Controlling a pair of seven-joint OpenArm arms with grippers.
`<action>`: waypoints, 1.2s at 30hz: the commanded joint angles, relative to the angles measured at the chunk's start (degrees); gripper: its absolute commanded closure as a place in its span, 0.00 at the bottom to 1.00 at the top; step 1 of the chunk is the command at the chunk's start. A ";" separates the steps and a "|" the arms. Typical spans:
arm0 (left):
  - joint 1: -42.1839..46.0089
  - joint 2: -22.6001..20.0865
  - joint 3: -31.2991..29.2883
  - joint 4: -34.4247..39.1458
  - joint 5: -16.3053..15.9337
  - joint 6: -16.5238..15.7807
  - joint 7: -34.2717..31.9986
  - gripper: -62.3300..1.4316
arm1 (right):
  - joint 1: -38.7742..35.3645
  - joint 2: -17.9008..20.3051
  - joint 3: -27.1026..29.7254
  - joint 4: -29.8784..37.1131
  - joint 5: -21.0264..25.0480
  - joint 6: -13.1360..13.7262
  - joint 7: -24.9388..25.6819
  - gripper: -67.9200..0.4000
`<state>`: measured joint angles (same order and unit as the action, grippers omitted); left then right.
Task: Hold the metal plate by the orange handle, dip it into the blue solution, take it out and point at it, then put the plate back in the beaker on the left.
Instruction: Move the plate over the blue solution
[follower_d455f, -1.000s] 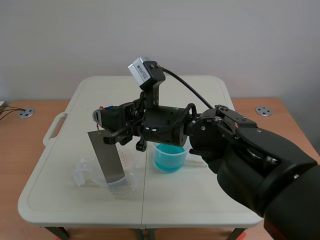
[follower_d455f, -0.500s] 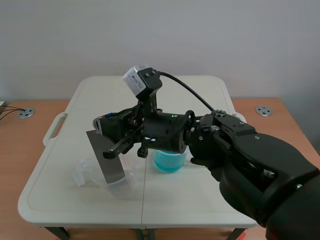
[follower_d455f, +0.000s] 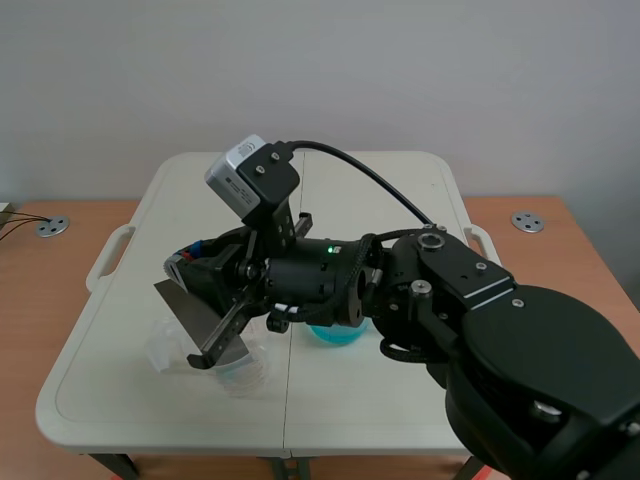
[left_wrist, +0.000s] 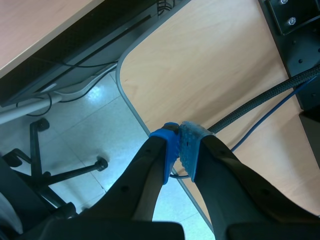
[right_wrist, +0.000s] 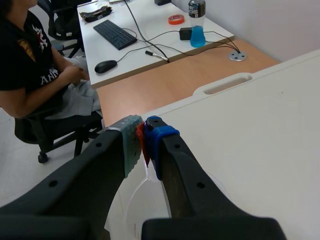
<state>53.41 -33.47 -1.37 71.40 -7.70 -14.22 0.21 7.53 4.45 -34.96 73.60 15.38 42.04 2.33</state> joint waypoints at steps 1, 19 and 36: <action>-0.28 0.44 -0.13 0.92 -0.15 -0.50 -0.33 0.95 | 0.68 -0.17 -0.04 1.81 -0.07 0.68 0.63 0.97; -0.26 0.46 -0.13 0.92 -0.15 -0.55 -0.35 0.95 | -3.08 -0.15 0.02 15.78 -11.58 -0.68 -4.74 0.97; -0.26 0.46 -0.13 0.92 -0.15 -0.55 -0.33 0.95 | -3.08 -0.15 0.76 27.85 -11.50 -2.16 -13.44 0.97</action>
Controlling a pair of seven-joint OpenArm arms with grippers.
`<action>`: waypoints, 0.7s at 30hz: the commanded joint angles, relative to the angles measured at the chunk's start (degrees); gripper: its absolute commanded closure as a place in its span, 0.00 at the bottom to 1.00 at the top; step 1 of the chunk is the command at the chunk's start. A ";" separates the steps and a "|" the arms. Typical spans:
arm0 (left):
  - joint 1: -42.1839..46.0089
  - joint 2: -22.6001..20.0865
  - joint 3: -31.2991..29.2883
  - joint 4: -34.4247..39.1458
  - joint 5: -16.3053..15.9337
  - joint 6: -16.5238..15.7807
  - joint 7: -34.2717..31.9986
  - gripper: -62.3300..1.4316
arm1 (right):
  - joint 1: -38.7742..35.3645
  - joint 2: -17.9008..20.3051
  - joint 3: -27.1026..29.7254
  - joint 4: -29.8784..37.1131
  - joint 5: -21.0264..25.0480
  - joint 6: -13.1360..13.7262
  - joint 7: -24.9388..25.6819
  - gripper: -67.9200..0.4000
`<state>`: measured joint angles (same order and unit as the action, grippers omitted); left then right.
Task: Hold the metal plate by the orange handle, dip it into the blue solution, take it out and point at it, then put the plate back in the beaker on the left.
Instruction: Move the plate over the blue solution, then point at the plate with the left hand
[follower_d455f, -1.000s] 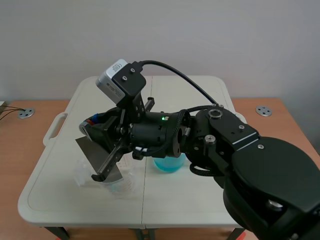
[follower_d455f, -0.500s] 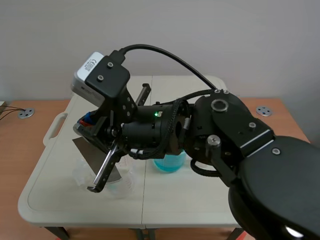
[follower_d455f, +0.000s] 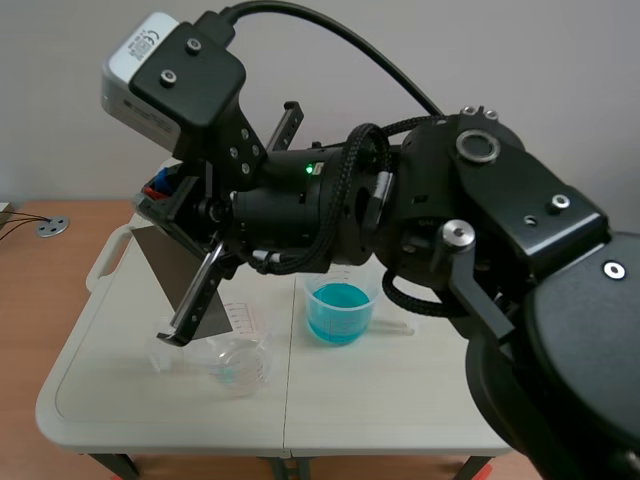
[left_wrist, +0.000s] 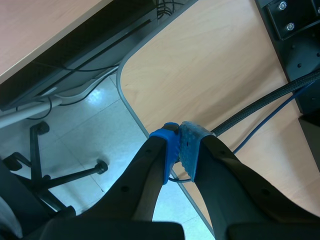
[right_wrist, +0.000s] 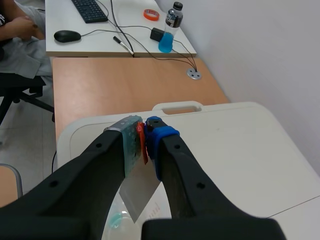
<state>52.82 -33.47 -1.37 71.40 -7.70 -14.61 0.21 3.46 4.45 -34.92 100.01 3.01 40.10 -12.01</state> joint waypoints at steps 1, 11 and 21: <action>0.33 0.46 -0.13 0.92 -0.15 -0.15 -0.33 0.95 | 0.98 -0.15 1.01 1.99 0.90 -0.22 0.70 0.97; 0.33 0.44 -0.13 0.92 -0.15 -0.15 -0.35 0.95 | 1.01 -0.15 3.65 7.58 1.42 -0.22 -3.02 0.97; 0.31 0.44 -0.13 0.94 -0.15 -0.13 -0.35 0.95 | 1.16 -0.15 9.09 13.18 1.73 -0.15 -7.23 0.97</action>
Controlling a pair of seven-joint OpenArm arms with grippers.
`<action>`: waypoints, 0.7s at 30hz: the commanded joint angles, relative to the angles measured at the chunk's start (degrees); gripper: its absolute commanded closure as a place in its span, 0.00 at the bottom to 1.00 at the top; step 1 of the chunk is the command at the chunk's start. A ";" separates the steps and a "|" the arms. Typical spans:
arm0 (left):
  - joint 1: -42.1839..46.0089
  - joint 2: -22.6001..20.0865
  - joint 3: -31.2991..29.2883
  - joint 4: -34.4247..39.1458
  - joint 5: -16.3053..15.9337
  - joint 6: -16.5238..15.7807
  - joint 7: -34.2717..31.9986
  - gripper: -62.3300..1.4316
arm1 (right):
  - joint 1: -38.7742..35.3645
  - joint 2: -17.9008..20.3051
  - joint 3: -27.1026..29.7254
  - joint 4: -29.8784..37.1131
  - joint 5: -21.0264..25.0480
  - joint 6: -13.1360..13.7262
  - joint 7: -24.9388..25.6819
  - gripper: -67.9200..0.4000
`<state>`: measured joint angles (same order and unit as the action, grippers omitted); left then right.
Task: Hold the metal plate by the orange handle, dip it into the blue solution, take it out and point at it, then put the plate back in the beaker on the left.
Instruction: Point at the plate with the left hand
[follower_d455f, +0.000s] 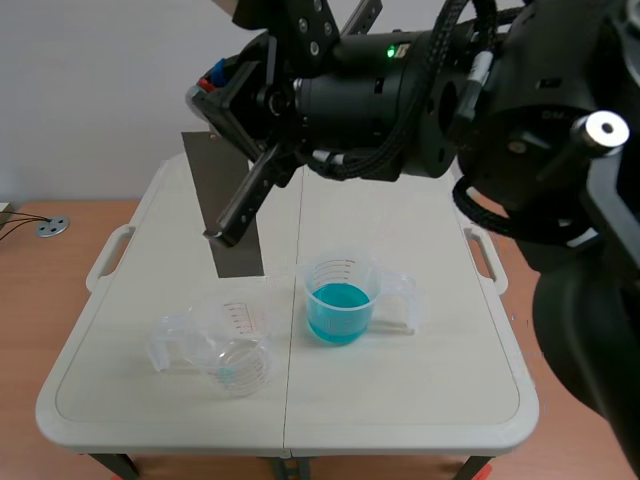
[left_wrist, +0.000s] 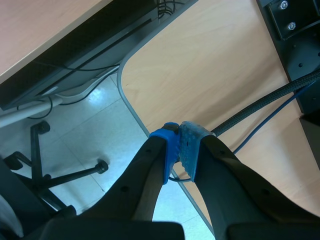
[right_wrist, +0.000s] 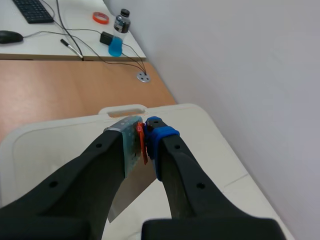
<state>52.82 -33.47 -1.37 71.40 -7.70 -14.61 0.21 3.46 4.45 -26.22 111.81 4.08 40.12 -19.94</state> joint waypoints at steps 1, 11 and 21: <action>0.31 0.44 -0.13 0.94 -0.15 -0.13 -0.35 0.95 | 1.16 -0.15 1.05 1.86 0.66 -0.17 0.33 0.97; -1.97 0.24 -0.61 1.01 -0.15 -0.13 -0.28 0.95 | 1.16 0.17 8.00 3.50 1.64 0.50 -1.20 0.97; -5.86 0.24 -8.17 4.26 -1.14 -0.09 -0.33 0.95 | 1.14 0.17 12.81 3.48 4.79 2.60 -3.39 0.97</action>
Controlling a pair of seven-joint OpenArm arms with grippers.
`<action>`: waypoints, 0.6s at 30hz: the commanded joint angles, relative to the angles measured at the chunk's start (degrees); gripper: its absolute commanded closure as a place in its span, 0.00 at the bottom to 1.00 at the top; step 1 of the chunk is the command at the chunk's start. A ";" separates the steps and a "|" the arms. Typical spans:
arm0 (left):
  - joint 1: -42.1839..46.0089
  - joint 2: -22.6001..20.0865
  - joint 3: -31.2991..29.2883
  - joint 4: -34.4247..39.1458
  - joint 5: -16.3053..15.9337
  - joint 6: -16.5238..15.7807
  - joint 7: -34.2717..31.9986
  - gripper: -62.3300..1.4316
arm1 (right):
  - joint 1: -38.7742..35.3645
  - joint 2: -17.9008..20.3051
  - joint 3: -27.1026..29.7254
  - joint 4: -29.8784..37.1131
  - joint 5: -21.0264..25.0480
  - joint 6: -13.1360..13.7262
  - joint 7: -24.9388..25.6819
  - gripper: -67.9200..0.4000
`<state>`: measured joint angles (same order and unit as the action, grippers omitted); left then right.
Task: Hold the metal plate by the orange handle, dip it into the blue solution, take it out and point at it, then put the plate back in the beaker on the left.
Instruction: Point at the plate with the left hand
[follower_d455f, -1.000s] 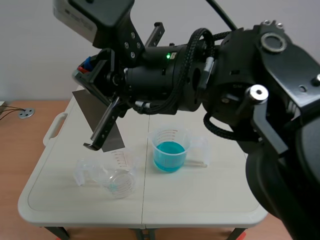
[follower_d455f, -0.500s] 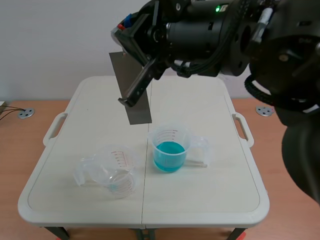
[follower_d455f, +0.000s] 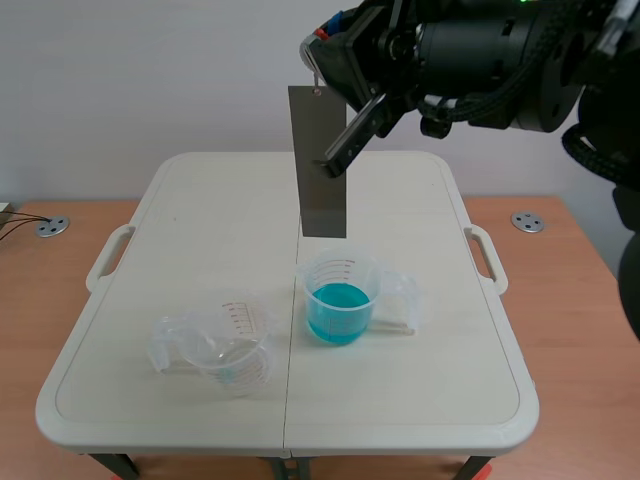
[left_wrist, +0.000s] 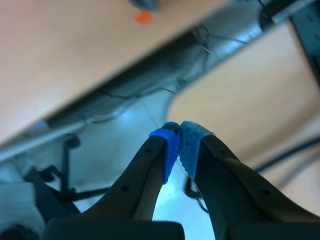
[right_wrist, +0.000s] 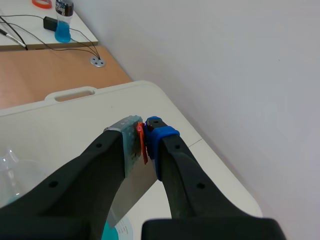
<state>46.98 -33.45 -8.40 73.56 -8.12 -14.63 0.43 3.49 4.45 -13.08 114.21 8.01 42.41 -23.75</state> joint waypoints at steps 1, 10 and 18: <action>-0.22 0.22 -2.29 3.04 -1.14 -0.07 -0.55 0.95 | 1.11 0.17 -0.33 1.07 0.85 0.31 -0.02 0.97; -4.72 0.24 -9.07 12.90 -3.69 -0.11 -1.03 0.95 | 1.09 0.17 -0.33 0.63 1.31 0.31 -0.59 0.97; -17.18 0.24 -3.45 14.95 -3.63 -3.15 -0.57 0.95 | 1.11 0.17 -0.33 -0.28 1.68 0.31 -0.55 0.97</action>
<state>30.89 -33.47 -12.71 88.27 -11.55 -18.02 0.30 3.49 4.45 -13.19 113.73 8.62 42.41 -24.97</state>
